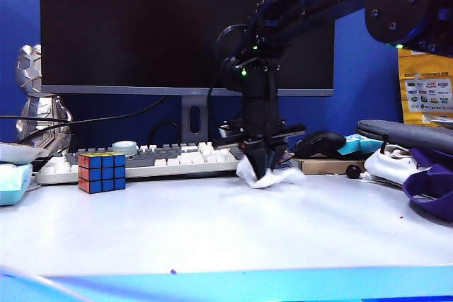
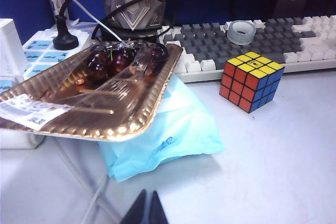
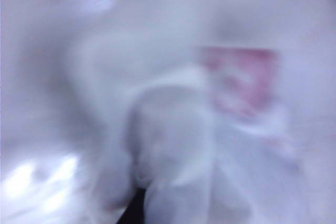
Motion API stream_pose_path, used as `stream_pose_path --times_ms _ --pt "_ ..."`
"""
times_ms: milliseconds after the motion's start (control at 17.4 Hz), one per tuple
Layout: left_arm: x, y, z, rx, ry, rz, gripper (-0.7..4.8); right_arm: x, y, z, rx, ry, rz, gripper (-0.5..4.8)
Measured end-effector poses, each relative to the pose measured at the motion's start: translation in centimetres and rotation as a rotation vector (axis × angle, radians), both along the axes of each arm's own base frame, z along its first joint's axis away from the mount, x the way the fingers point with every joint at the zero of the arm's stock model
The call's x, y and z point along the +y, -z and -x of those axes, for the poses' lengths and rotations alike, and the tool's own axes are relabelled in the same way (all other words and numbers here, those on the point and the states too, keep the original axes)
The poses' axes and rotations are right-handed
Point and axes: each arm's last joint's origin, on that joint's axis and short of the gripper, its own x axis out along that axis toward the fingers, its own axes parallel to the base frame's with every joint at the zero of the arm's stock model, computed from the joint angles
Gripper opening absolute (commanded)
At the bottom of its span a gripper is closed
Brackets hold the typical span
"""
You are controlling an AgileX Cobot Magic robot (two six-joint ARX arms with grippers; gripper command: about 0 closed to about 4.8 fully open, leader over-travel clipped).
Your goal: Use the wet wipes on the table to wipe the cherry juice off the table, then put the wipes back on the table.
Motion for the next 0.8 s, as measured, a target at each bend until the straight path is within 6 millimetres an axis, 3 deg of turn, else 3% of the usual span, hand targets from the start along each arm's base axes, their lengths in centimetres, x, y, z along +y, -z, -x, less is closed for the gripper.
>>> stream_pose_path --times_ms 172,459,803 --pt "0.0 0.0 0.0 0.000 0.000 0.000 -0.02 0.1 -1.8 0.1 -0.035 -0.008 -0.048 -0.05" --pt "0.0 0.0 0.0 0.000 0.000 0.000 -0.02 -0.6 -9.6 1.5 -0.215 -0.016 -0.160 -0.05" --pt "0.0 0.0 0.0 0.000 0.000 0.000 -0.02 -3.1 -20.9 6.5 -0.427 -0.025 -0.274 -0.05"
